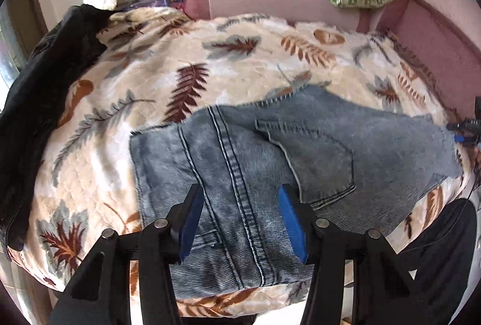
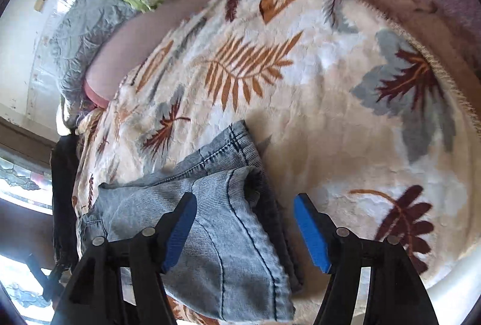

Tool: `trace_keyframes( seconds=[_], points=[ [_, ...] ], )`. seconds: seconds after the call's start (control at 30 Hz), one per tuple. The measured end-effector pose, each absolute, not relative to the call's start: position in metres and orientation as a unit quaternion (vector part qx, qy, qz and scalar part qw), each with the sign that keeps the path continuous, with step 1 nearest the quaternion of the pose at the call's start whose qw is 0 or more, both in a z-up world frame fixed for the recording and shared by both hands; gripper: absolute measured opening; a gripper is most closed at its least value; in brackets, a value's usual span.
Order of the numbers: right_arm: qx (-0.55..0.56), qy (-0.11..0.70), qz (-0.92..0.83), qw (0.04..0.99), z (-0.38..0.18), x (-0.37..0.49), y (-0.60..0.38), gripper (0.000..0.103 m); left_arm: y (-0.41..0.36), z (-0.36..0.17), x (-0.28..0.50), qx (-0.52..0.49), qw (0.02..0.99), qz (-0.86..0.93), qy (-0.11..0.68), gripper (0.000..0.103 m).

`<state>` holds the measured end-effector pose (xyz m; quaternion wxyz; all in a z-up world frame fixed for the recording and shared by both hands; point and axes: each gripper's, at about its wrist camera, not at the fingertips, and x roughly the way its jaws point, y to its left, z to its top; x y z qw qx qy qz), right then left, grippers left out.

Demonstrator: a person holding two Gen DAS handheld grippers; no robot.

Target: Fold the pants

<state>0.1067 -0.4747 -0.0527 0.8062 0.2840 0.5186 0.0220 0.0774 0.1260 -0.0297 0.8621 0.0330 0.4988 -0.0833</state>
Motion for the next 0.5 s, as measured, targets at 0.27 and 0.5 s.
trace_keyframes(
  seconds=[0.27,0.5],
  points=[
    [0.139,0.449,-0.015,0.883,0.009,0.127,-0.449,0.006,0.139,-0.076,0.079,0.008,0.846,-0.076,0.527,0.057],
    [0.161,0.501,-0.048,0.849,-0.055,0.117,-0.461,0.040,0.139,-0.077,0.081,0.010,0.846,-0.078,0.528,0.060]
  ],
)
